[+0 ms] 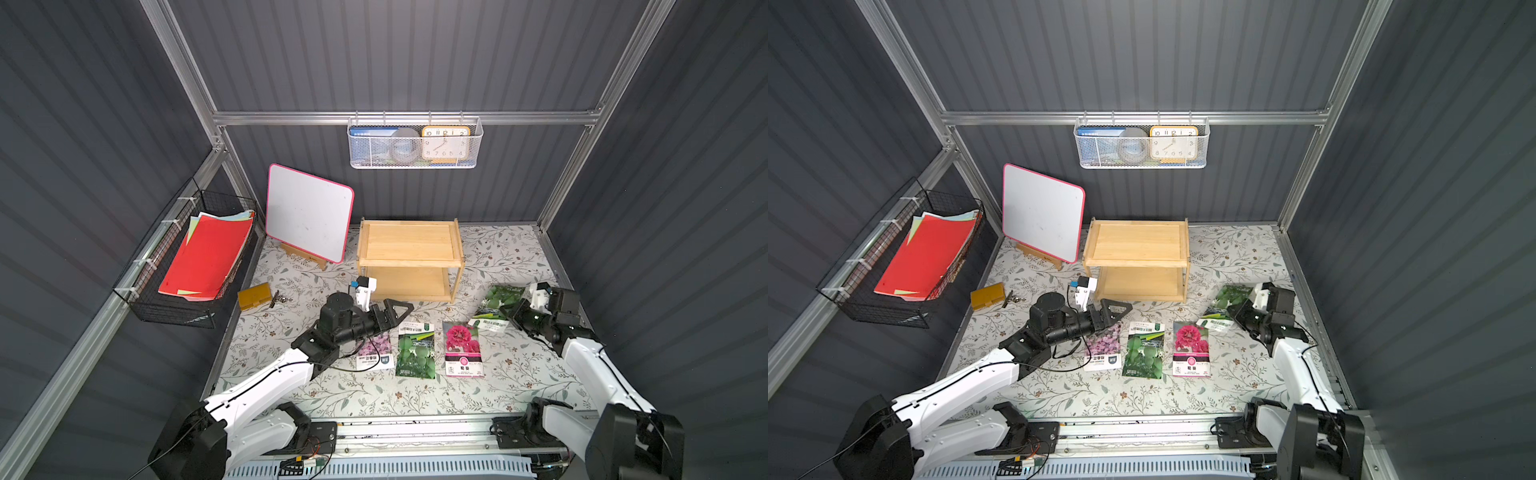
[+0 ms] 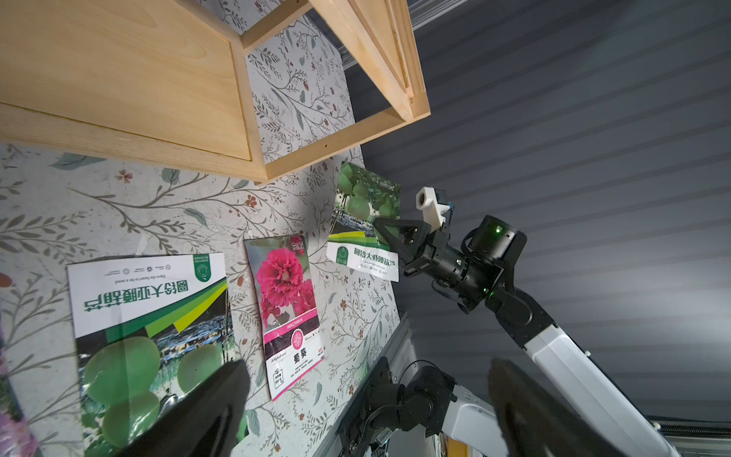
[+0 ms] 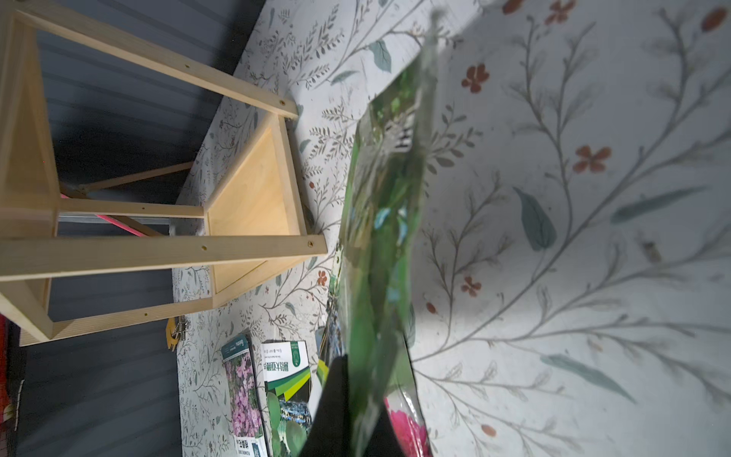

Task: Take the seed bag off the shelf
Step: Place the seed packet at the center of the board.

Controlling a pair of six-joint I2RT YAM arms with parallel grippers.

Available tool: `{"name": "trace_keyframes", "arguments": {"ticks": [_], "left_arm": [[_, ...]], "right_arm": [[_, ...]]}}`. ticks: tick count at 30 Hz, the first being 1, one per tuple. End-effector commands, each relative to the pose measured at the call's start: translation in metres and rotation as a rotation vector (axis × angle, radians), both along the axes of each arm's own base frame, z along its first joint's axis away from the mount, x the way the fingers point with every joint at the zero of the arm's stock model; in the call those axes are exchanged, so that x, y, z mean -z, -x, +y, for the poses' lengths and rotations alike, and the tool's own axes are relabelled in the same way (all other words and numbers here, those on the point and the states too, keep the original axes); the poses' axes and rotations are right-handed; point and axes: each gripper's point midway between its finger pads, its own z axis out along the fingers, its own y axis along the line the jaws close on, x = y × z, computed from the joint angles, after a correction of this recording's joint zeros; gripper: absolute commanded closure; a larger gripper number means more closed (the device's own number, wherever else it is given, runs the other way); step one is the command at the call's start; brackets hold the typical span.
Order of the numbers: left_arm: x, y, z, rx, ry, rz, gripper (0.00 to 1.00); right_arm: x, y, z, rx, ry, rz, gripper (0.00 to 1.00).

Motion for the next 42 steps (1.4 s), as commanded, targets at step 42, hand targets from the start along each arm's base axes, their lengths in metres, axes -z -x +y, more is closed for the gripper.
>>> {"name": "trace_keyframes", "arguments": {"ticks": [42], "left_arm": [[-0.022,-0.03,-0.024,0.064,-0.094,-0.113,0.0]], "right_arm": [[0.083,-0.085,-0.024,-0.426,-0.052,0.323,1.0]]}}
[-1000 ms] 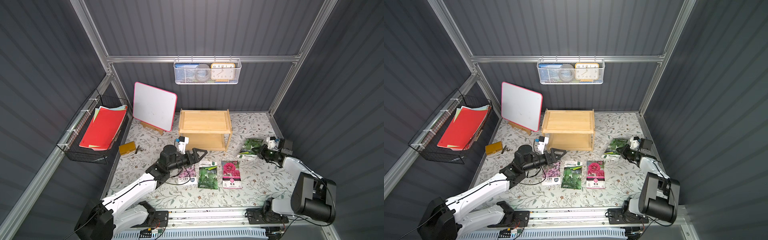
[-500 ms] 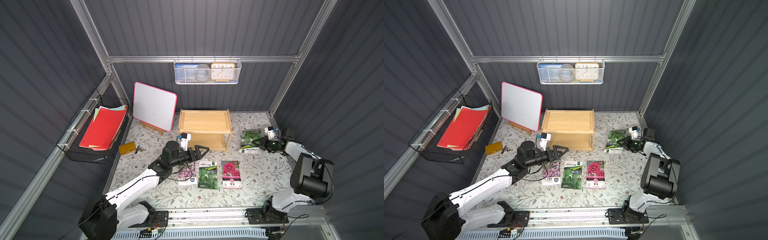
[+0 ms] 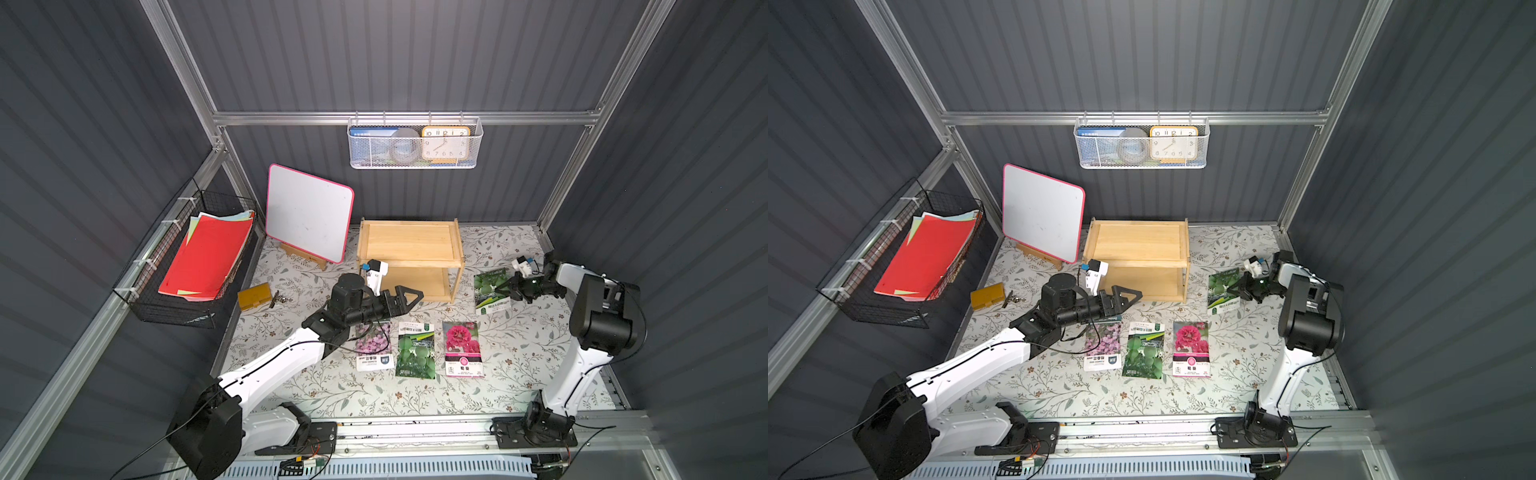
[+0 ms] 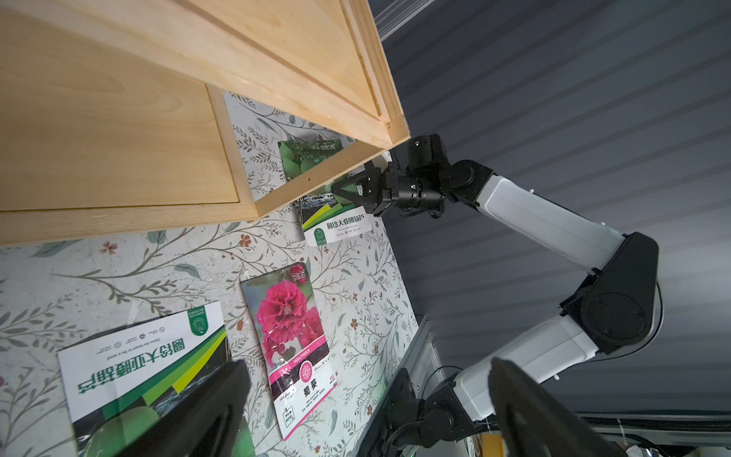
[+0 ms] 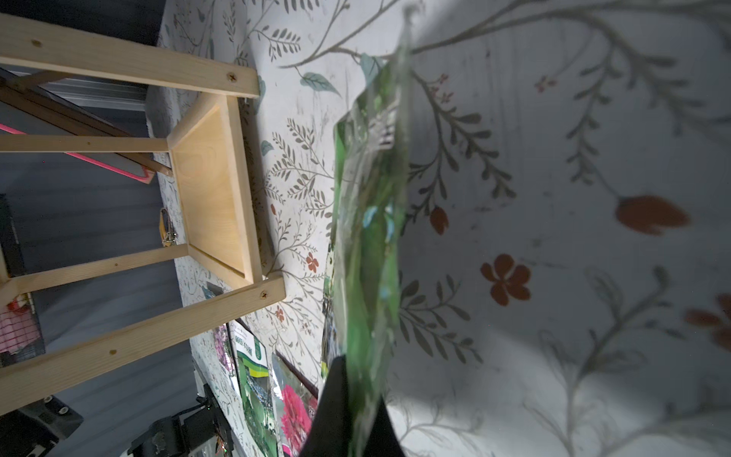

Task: Take the seed bag off the shelf
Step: Place the seed packet at the center of the board.

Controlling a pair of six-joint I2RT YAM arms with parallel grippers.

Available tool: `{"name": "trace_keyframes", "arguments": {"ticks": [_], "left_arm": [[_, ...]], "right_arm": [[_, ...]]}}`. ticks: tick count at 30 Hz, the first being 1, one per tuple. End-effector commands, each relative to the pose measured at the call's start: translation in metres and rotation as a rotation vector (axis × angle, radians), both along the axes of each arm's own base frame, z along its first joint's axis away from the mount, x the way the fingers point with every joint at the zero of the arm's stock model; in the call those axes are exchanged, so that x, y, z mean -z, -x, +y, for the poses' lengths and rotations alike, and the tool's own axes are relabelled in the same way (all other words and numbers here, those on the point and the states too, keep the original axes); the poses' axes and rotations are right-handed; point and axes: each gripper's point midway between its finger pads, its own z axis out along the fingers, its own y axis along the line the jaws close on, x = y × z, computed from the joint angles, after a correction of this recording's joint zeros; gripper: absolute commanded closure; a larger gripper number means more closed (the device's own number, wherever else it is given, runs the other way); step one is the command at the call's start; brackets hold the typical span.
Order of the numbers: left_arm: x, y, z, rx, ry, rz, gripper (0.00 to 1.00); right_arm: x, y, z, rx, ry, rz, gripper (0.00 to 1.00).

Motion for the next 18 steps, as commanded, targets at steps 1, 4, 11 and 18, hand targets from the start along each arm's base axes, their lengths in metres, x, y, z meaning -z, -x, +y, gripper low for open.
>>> {"name": "trace_keyframes", "arguments": {"ticks": [1,4,11,18], "left_arm": [[-0.004,0.0,-0.002,0.016,-0.008,-0.028,0.0],[-0.003,0.001,-0.001,0.015,-0.01,-0.026,0.0],[0.0,0.001,0.0,0.011,-0.012,-0.018,0.0],[-0.002,0.002,0.001,0.008,-0.011,-0.021,0.0]], "right_arm": [[0.019,0.011,-0.005,0.0,0.041,0.11,1.0],[0.029,0.012,-0.006,0.004,0.049,0.141,1.0],[0.04,0.017,-0.008,0.02,0.064,0.194,0.77],[0.041,0.02,-0.012,0.038,0.091,0.215,0.5]]}}
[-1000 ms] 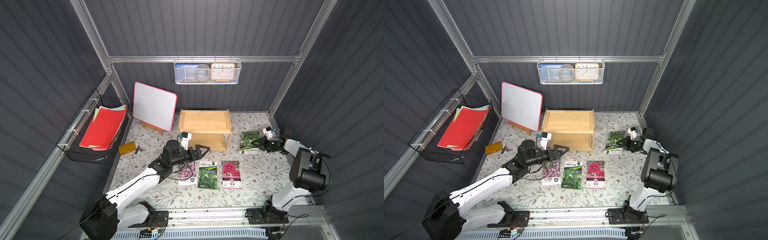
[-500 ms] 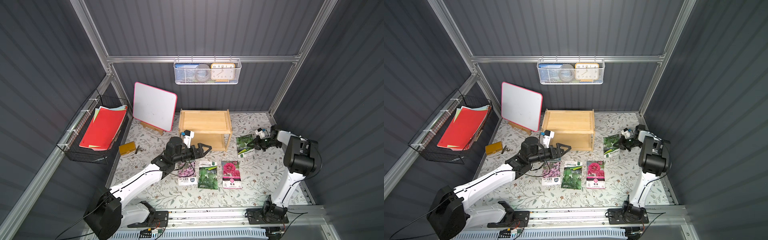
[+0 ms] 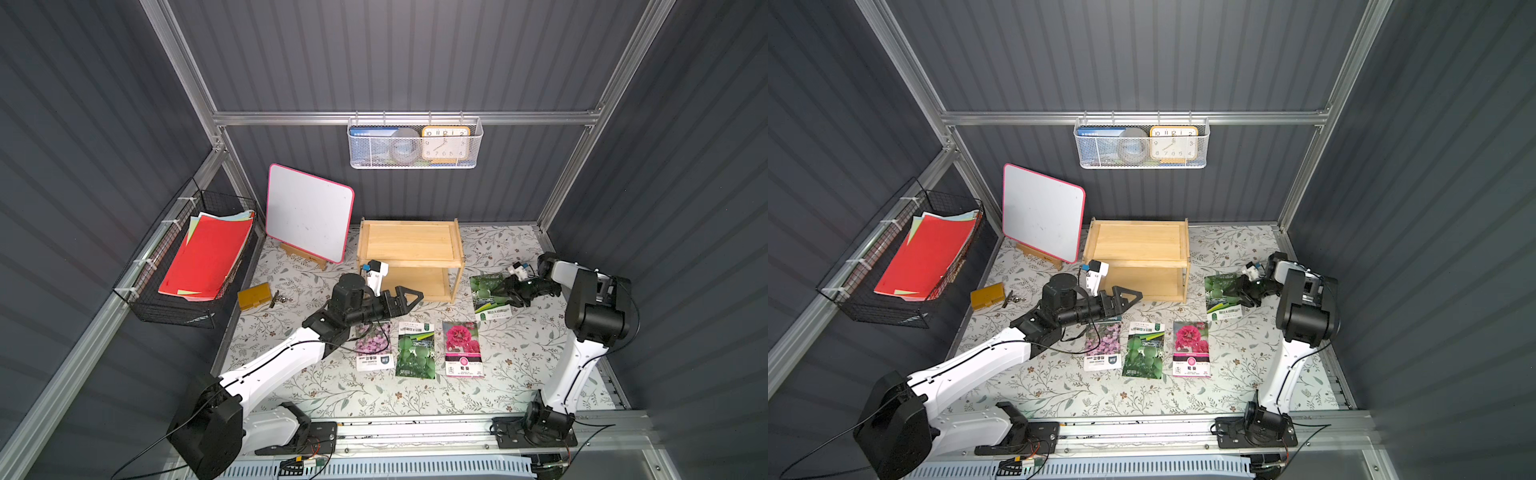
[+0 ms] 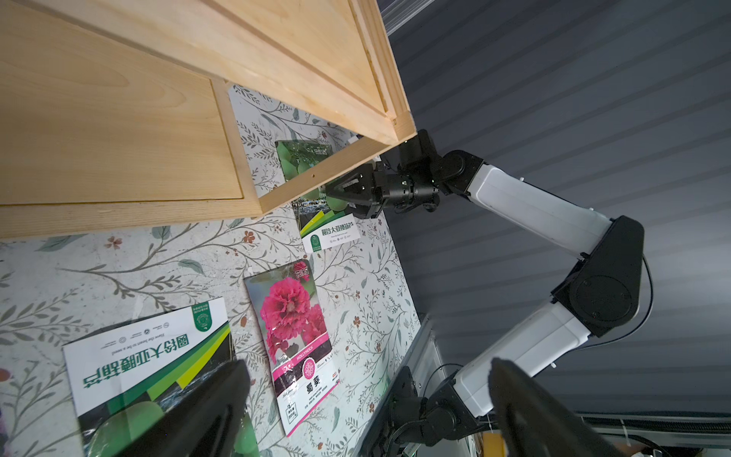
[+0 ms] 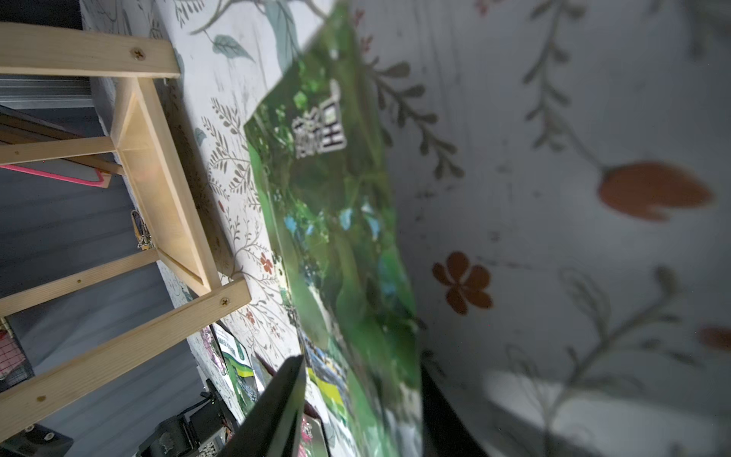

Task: Take the seed bag off the shelf
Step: Place the seed packet at the center of the board, then reset both arms

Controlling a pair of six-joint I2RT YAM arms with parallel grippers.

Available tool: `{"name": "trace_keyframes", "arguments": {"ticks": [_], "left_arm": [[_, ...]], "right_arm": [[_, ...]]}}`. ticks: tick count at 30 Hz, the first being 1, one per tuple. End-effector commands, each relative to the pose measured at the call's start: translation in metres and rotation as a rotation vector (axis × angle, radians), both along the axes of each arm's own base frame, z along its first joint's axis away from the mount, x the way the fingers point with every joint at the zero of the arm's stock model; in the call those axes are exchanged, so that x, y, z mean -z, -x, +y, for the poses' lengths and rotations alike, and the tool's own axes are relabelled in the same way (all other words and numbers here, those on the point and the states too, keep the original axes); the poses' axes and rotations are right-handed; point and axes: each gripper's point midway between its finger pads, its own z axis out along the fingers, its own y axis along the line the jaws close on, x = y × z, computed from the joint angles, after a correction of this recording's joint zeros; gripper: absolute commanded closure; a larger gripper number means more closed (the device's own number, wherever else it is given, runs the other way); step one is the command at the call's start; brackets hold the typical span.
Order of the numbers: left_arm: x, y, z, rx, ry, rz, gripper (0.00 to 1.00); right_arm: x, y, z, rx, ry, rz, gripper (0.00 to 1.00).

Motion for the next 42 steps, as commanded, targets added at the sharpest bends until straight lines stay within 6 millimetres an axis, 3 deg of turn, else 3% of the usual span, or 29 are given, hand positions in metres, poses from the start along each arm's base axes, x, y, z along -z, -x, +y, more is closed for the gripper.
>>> {"name": "trace_keyframes", "arguments": {"ticks": [1,6,10,16,21,24,27,29,31,33,35,36,39,42], "left_arm": [[-0.004,0.002,0.001,0.008,-0.006,-0.028,0.0],[-0.006,0.002,0.002,0.007,-0.003,-0.033,0.0],[-0.006,0.003,0.002,0.008,-0.004,-0.037,0.0],[-0.009,-0.002,0.009,-0.031,-0.048,-0.077,0.0],[-0.041,-0.041,0.043,-0.295,-0.156,-0.212,0.0],[-0.08,-0.065,0.078,-0.508,-0.227,-0.32,0.0],[-0.126,-0.081,0.138,-0.792,-0.288,-0.422,0.0],[-0.152,-0.079,0.195,-1.045,-0.32,-0.485,0.0],[-0.166,-0.067,0.244,-1.255,-0.371,-0.582,0.0],[-0.173,-0.048,0.274,-1.384,-0.453,-0.726,0.0],[-0.17,-0.036,0.289,-1.433,-0.547,-0.848,0.0],[-0.161,-0.041,0.296,-1.441,-0.594,-0.841,0.0],[-0.115,-0.071,0.324,-1.46,-0.644,-0.705,0.0],[-0.066,-0.081,0.328,-1.473,-0.661,-0.72,0.0]], "right_arm": [[0.015,0.012,-0.011,0.012,0.08,0.077,0.49],[0.011,0.016,-0.017,0.026,0.125,0.09,0.35],[0.007,0.02,-0.026,0.05,0.187,0.107,0.08],[-0.007,0.027,-0.045,0.116,0.309,0.116,0.01],[-0.031,0.033,-0.062,0.194,0.429,0.079,0.01],[-0.047,0.041,-0.079,0.252,0.566,0.049,0.01],[-0.06,0.047,-0.085,0.275,0.7,-0.021,0.01],[-0.066,0.044,-0.076,0.276,0.749,-0.11,0.01],[-0.075,0.034,-0.055,0.256,0.766,-0.243,0.01],[-0.082,0.029,-0.033,0.224,0.802,-0.373,0.01],[-0.084,0.024,-0.008,0.166,0.871,-0.511,0.01],[-0.084,0.024,-0.001,0.144,0.902,-0.549,0.01],[-0.079,0.024,0.006,0.183,0.901,-0.612,0.01],[-0.082,0.025,0.006,0.258,0.877,-0.745,0.01]]}}
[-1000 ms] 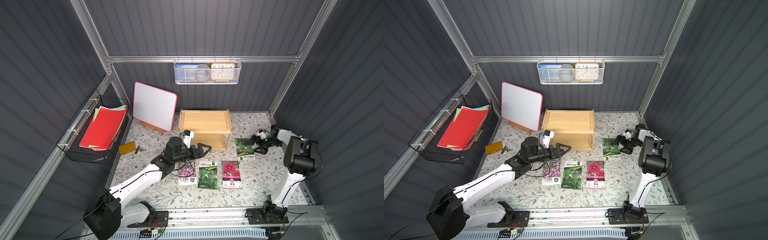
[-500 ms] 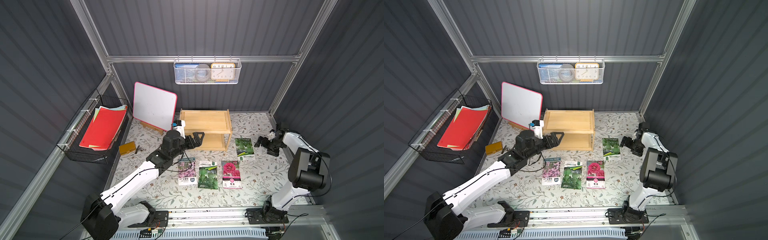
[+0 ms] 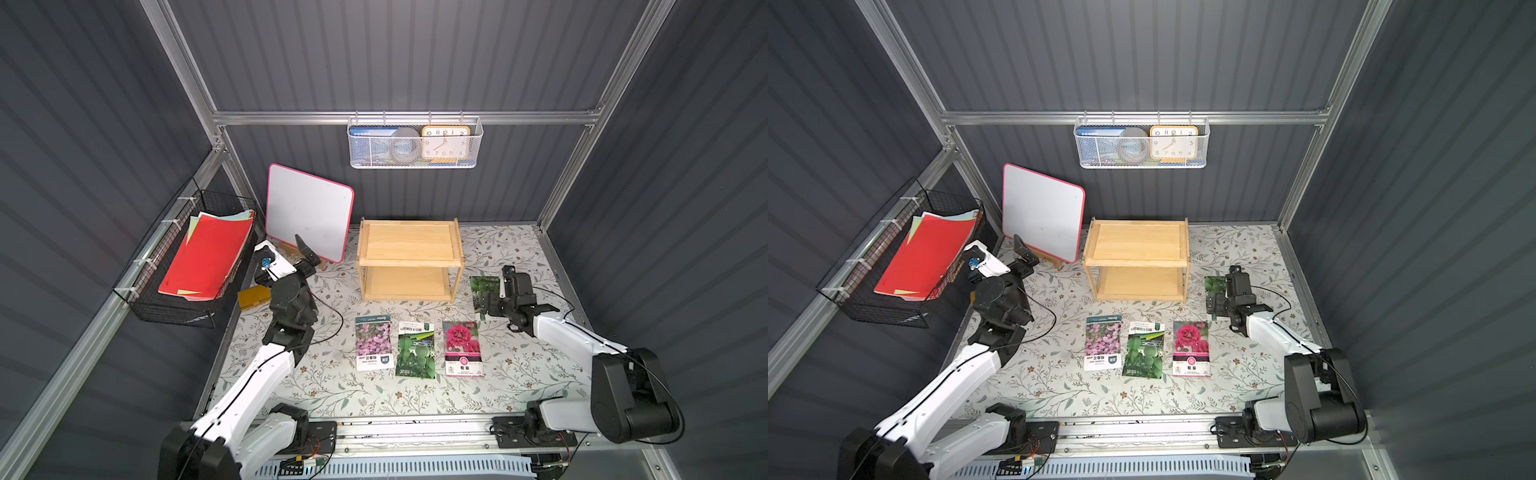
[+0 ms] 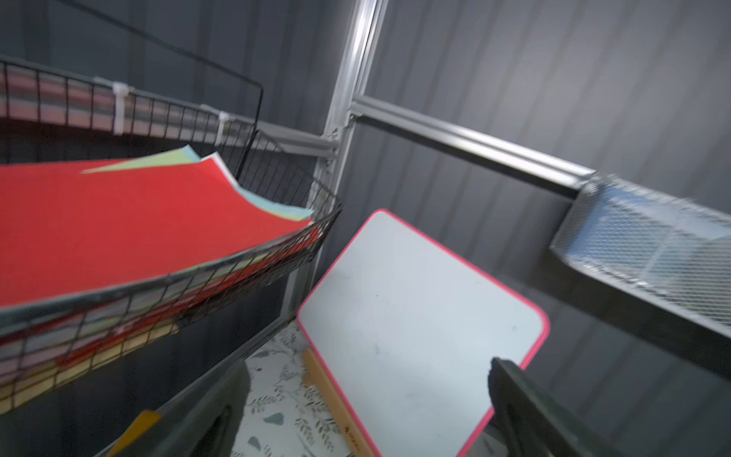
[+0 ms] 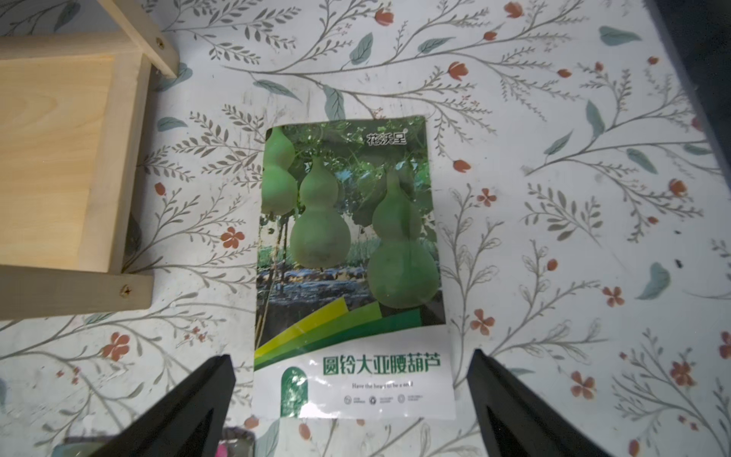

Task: Take the seed bag off the shelf
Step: Reset both arms

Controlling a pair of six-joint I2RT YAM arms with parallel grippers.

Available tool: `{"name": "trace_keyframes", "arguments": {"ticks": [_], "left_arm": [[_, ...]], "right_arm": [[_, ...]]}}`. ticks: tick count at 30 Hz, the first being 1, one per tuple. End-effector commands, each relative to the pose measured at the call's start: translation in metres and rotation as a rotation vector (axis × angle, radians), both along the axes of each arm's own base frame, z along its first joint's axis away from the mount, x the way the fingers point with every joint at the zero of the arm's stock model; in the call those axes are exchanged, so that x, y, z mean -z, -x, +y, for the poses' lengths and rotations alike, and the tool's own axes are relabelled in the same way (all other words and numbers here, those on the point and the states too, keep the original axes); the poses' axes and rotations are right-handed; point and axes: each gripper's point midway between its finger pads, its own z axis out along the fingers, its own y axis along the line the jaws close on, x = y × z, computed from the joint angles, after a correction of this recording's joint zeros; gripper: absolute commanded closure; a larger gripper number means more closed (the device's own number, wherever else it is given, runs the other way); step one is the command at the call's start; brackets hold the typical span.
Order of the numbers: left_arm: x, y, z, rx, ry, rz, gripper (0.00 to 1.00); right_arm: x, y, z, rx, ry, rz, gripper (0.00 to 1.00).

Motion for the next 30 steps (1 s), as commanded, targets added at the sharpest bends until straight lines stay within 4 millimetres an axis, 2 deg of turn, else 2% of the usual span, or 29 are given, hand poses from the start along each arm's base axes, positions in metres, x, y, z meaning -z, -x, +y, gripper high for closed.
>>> {"name": "trace_keyframes", "arguments": {"ticks": [1,2,4,5,7,8,10,12,13,14,16,18,21,24,26,28,30], "left_arm": [[0.041,-0.006,0.007,-0.033,-0.029,-0.017,0.0],[0.059,-0.011,0.009,-0.032,-0.012,-0.005,0.0],[0.077,-0.01,0.008,0.009,-0.027,-0.054,0.0],[0.094,-0.014,0.01,-0.01,-0.05,-0.003,0.0],[0.097,-0.011,0.021,-0.06,-0.08,-0.044,0.0],[0.099,-0.015,0.015,-0.011,-0.11,-0.054,0.0],[0.114,-0.026,0.018,0.053,-0.115,-0.047,0.0],[0.105,-0.026,0.022,0.033,-0.194,-0.084,0.0],[0.111,-0.04,0.01,0.127,-0.168,-0.041,0.0],[0.114,-0.05,0.007,0.176,-0.168,-0.009,0.0],[0.109,-0.054,0.007,0.209,-0.193,-0.033,0.0],[0.113,-0.062,0.011,0.247,-0.177,-0.002,0.0],[0.114,-0.064,0.014,0.244,-0.168,0.008,0.0],[0.113,-0.061,0.019,0.218,-0.153,-0.006,0.0],[0.117,-0.064,0.033,0.142,-0.098,0.009,0.0],[0.118,-0.064,0.035,0.133,-0.088,0.011,0.0],[0.118,-0.063,0.035,0.132,-0.09,0.009,0.0]], "right_arm": [[-0.034,-0.018,-0.01,0.045,0.024,-0.299,0.01],[-0.04,-0.017,-0.012,0.046,0.025,-0.381,0.01],[-0.052,-0.009,-0.016,0.056,0.03,-0.506,0.01],[-0.055,-0.006,-0.016,0.048,0.047,-0.534,0.01],[-0.057,-0.004,-0.024,0.078,0.066,-0.551,0.01],[-0.057,-0.004,-0.023,0.064,0.064,-0.553,0.01],[-0.056,-0.008,-0.02,0.038,0.063,-0.549,0.01],[-0.056,-0.011,-0.022,0.037,0.056,-0.545,0.01],[-0.055,-0.013,-0.023,0.04,0.047,-0.544,0.01],[-0.055,-0.013,-0.024,0.046,0.041,-0.545,0.01],[-0.054,-0.011,-0.02,0.035,0.002,-0.544,0.01],[-0.053,-0.008,-0.017,0.024,-0.021,-0.533,0.01],[-0.051,-0.009,-0.024,0.059,-0.025,-0.49,0.01],[-0.05,-0.012,-0.021,0.037,-0.027,-0.482,0.01],[-0.048,-0.015,-0.018,0.038,-0.063,-0.472,0.01],[-0.046,-0.016,-0.007,-0.01,-0.115,-0.468,0.02],[-0.045,-0.017,-0.017,0.043,-0.108,-0.467,0.03]]}}
